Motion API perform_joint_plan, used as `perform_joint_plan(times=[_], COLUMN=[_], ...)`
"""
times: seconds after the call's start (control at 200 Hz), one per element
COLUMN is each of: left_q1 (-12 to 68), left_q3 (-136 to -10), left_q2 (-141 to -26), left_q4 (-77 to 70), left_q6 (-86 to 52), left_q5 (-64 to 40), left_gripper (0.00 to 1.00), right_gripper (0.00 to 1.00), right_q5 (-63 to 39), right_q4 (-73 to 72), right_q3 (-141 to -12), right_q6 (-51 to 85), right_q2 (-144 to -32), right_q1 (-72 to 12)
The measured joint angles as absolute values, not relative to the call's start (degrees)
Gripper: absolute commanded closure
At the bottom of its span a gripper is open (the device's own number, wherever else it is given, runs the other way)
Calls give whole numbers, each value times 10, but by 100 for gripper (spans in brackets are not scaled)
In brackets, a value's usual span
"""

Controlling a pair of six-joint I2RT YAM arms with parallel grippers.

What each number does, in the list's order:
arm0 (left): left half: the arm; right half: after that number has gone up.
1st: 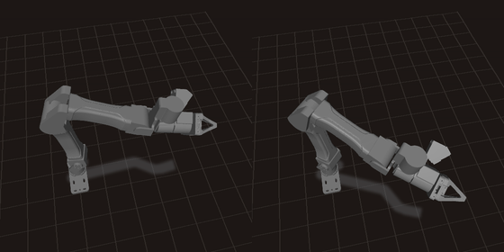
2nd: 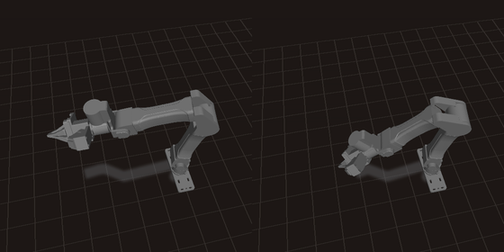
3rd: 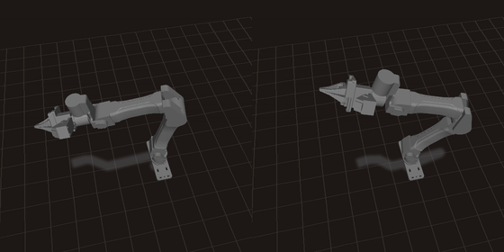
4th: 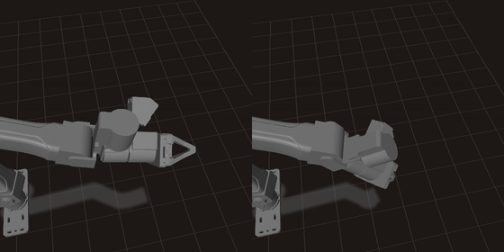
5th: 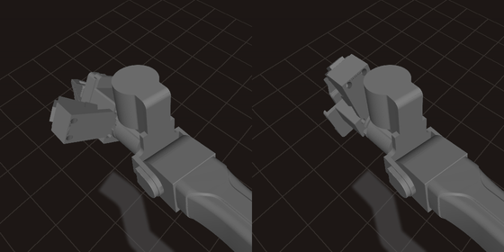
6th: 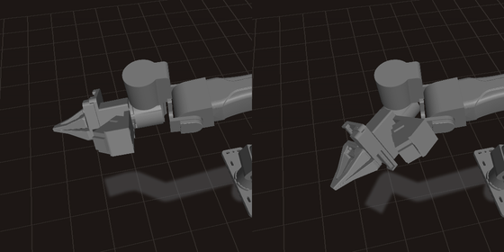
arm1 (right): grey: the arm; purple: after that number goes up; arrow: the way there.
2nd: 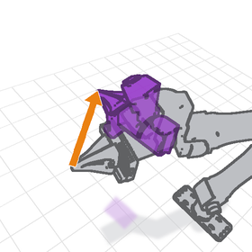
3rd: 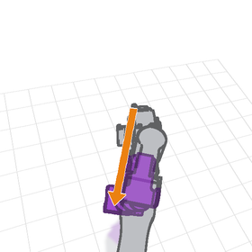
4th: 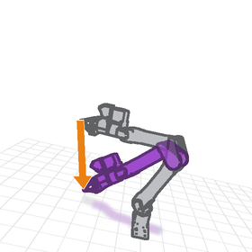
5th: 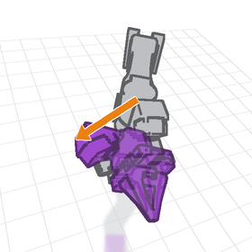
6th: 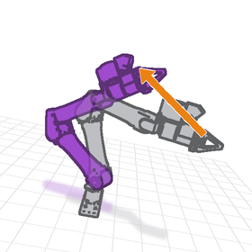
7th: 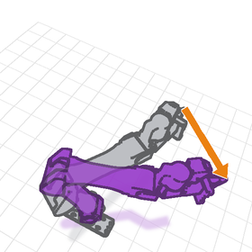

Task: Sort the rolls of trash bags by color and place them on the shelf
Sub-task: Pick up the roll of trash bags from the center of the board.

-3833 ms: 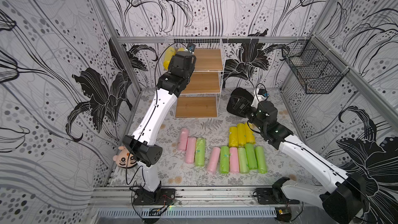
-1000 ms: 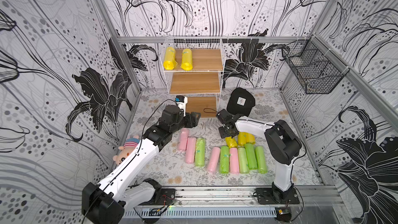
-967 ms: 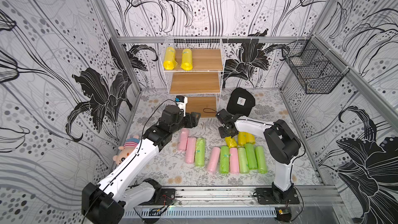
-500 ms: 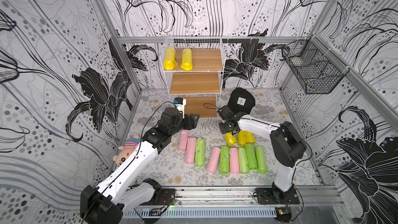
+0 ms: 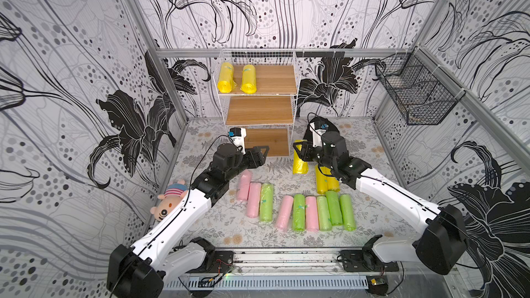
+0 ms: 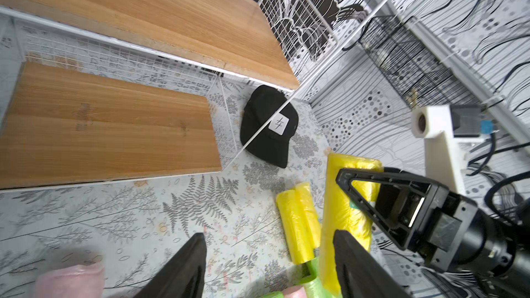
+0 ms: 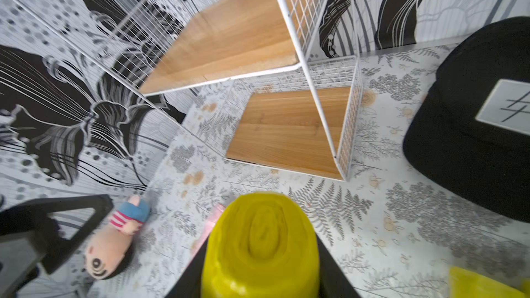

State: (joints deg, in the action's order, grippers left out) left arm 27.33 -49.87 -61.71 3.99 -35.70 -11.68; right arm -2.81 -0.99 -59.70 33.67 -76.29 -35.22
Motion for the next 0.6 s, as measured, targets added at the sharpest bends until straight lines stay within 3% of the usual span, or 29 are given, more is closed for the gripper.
perform_joint_plan(times=[0.315, 0.601], left_q1=[274, 295], left_q3=[-457, -449], left_q2=[-581, -637], left_q4=[-102, -282], left_q6=[-487, -628], left_q5=[-154, -183], left_gripper=[24, 21], right_gripper=[59, 59], right_q5=[-20, 44], right_q4=[-121, -237], right_q3=[-579, -579], right_q6=[474, 562], right_q2=[-728, -732], right_q1=[-369, -404])
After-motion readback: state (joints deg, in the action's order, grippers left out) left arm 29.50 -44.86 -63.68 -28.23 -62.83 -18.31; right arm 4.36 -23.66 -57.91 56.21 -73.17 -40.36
